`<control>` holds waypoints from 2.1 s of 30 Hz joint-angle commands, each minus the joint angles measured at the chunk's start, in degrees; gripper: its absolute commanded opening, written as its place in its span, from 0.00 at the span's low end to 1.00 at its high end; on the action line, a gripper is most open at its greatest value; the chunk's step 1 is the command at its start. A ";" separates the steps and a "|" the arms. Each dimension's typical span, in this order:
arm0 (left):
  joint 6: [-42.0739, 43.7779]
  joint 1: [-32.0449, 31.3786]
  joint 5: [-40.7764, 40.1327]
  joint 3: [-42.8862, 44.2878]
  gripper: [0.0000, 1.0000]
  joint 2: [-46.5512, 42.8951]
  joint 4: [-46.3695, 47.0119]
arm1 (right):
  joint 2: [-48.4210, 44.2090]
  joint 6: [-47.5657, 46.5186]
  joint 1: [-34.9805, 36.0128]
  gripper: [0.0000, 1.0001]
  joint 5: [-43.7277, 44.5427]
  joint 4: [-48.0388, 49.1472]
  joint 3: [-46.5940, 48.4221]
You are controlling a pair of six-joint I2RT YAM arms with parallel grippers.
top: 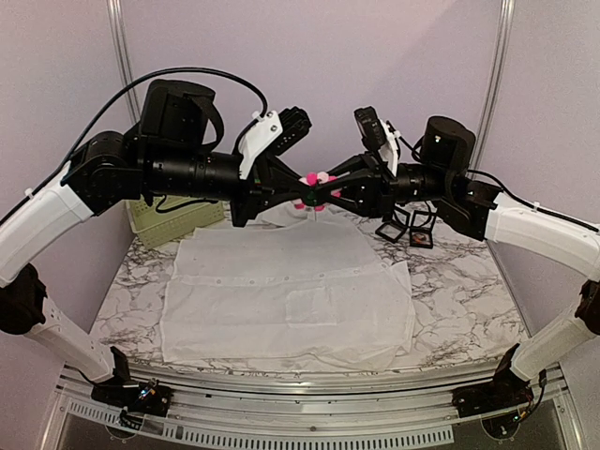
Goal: Pin the brooch onto the clothing
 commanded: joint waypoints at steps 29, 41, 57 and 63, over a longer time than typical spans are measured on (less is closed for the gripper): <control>17.11 6.70 -9.84 -15.59 0.84 -8.99 -2.01 | 0.43 23.26 -11.09 0.00 23.49 -12.04 -9.34; 12.15 8.63 -5.83 -22.50 0.73 -1.76 1.01 | 6.11 21.84 -18.91 0.00 14.74 -8.25 -15.19; -4.30 9.70 11.07 -27.15 0.55 19.76 24.76 | 10.45 22.14 -20.82 0.00 16.80 -10.58 -14.85; -9.28 8.75 6.38 -35.42 0.58 24.48 43.98 | 11.12 21.34 -21.12 0.00 15.89 -10.55 -17.26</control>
